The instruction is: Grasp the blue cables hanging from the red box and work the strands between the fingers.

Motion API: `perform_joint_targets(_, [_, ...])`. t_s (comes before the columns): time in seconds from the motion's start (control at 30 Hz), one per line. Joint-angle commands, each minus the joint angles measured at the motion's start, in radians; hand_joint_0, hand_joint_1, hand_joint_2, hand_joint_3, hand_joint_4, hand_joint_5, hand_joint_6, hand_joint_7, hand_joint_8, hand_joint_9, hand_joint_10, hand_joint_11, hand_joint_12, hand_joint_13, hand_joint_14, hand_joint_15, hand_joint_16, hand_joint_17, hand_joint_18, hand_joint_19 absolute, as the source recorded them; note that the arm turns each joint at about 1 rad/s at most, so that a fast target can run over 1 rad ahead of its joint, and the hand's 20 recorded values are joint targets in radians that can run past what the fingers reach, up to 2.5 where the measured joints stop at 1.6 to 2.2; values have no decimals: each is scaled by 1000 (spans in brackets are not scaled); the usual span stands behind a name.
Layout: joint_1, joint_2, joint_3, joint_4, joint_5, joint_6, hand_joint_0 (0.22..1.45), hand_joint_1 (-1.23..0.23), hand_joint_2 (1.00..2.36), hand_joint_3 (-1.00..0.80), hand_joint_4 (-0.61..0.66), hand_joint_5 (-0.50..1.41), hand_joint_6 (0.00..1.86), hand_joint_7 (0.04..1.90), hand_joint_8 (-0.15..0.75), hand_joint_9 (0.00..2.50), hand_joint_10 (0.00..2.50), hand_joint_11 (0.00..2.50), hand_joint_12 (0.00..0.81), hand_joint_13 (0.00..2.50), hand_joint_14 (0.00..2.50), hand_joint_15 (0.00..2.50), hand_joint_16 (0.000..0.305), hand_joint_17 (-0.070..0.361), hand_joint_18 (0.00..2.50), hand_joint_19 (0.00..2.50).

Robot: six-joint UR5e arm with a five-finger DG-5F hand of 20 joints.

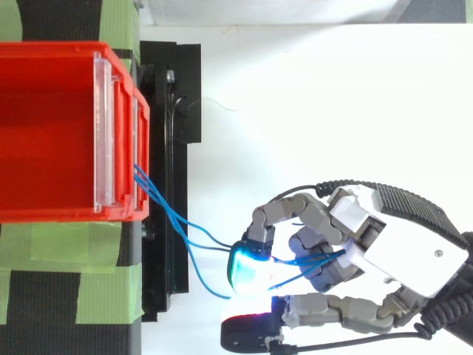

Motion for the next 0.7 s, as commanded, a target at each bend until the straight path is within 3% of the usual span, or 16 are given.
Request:
perform_joint_targets(0.0, [-1,0,0,-7,0,0,862,-671,1001,134,413,172,1159,1211,369,1558,2500,2500,537,1757,2500,1566,198,149,2045,795])
perform_joint_targets(0.67, [1,0,0,-7,0,0,852,-669,1017,115,422,172,1178,1200,369,1558,2500,2500,537,1757,2500,1566,198,149,2045,795])
